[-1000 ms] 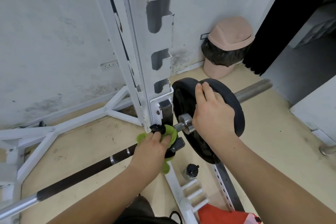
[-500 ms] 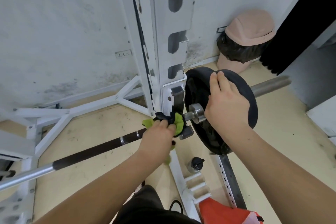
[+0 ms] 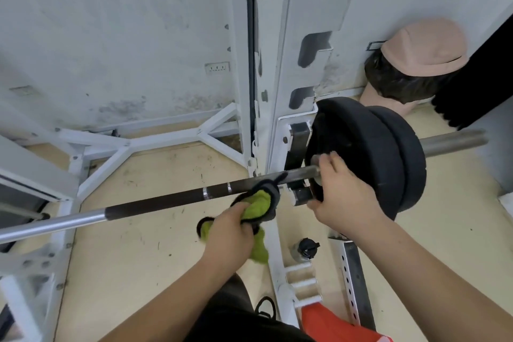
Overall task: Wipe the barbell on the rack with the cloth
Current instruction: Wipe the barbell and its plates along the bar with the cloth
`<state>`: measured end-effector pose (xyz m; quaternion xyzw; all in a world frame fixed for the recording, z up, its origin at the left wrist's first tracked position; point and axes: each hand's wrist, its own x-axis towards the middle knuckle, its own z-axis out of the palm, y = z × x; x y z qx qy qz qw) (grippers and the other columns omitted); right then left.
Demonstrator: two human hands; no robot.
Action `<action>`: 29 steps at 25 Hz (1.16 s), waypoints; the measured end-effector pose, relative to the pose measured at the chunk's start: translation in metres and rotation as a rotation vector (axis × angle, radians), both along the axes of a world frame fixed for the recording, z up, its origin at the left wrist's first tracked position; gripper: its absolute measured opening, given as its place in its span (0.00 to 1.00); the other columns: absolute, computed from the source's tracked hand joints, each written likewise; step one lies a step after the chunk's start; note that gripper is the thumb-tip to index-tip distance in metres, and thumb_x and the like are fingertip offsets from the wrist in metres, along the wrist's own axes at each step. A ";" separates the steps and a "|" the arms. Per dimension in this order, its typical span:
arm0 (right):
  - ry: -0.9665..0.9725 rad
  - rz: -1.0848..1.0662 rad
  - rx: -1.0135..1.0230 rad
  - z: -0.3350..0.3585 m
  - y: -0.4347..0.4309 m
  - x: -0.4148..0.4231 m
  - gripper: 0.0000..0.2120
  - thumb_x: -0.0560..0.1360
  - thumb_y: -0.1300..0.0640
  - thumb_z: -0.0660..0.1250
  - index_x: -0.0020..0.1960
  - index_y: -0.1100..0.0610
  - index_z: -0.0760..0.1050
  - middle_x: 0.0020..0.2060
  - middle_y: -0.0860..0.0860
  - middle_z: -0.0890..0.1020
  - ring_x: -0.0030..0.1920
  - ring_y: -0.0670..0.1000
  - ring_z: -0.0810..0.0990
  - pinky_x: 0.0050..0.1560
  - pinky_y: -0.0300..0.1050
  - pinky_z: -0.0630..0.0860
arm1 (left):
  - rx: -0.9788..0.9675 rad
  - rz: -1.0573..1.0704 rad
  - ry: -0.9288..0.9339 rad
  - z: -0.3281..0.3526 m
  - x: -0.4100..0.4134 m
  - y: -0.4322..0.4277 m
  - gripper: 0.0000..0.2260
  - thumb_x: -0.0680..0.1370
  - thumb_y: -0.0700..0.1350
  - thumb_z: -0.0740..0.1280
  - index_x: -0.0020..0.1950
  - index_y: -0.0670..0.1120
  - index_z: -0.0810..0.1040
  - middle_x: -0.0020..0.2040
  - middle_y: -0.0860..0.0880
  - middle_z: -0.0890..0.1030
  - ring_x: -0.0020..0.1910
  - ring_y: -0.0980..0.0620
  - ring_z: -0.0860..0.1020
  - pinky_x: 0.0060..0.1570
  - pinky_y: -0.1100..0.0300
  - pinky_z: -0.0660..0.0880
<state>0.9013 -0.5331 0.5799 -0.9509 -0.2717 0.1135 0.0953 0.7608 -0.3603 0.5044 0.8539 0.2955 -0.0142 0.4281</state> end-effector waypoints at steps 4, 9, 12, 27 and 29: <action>0.085 -0.011 -0.154 -0.012 0.020 0.008 0.59 0.67 0.38 0.78 0.83 0.60 0.49 0.82 0.54 0.52 0.83 0.53 0.46 0.77 0.52 0.64 | -0.309 0.491 -0.297 0.038 -0.011 -0.017 0.11 0.83 0.40 0.62 0.56 0.54 0.80 0.45 0.54 0.83 0.45 0.56 0.81 0.43 0.64 0.76; 0.011 -0.032 -0.191 -0.013 0.025 0.013 0.57 0.64 0.36 0.80 0.81 0.59 0.56 0.81 0.54 0.60 0.82 0.53 0.54 0.74 0.50 0.66 | 0.496 -0.047 -0.269 0.041 0.037 0.030 0.13 0.75 0.35 0.63 0.58 0.42 0.79 0.54 0.44 0.77 0.53 0.44 0.74 0.55 0.57 0.72; 0.046 -0.024 -0.187 -0.013 0.024 0.011 0.56 0.68 0.37 0.77 0.83 0.59 0.52 0.82 0.55 0.56 0.83 0.53 0.50 0.77 0.49 0.61 | 0.400 -0.292 0.261 0.044 0.075 0.044 0.06 0.77 0.39 0.59 0.52 0.45 0.72 0.47 0.45 0.79 0.47 0.40 0.78 0.45 0.50 0.75; 0.083 -0.053 -0.136 -0.016 0.025 0.014 0.58 0.65 0.40 0.80 0.83 0.58 0.52 0.82 0.54 0.56 0.83 0.52 0.50 0.80 0.49 0.58 | 0.460 -0.322 0.210 0.068 0.083 0.012 0.12 0.75 0.39 0.62 0.55 0.51 0.78 0.47 0.46 0.82 0.44 0.42 0.80 0.38 0.56 0.70; 0.041 -0.045 -0.119 -0.020 0.022 0.014 0.53 0.69 0.44 0.78 0.83 0.59 0.53 0.82 0.54 0.57 0.82 0.52 0.52 0.79 0.48 0.59 | 0.315 -0.309 -0.096 0.054 0.075 -0.037 0.13 0.73 0.37 0.63 0.56 0.47 0.78 0.46 0.43 0.82 0.46 0.39 0.80 0.39 0.54 0.70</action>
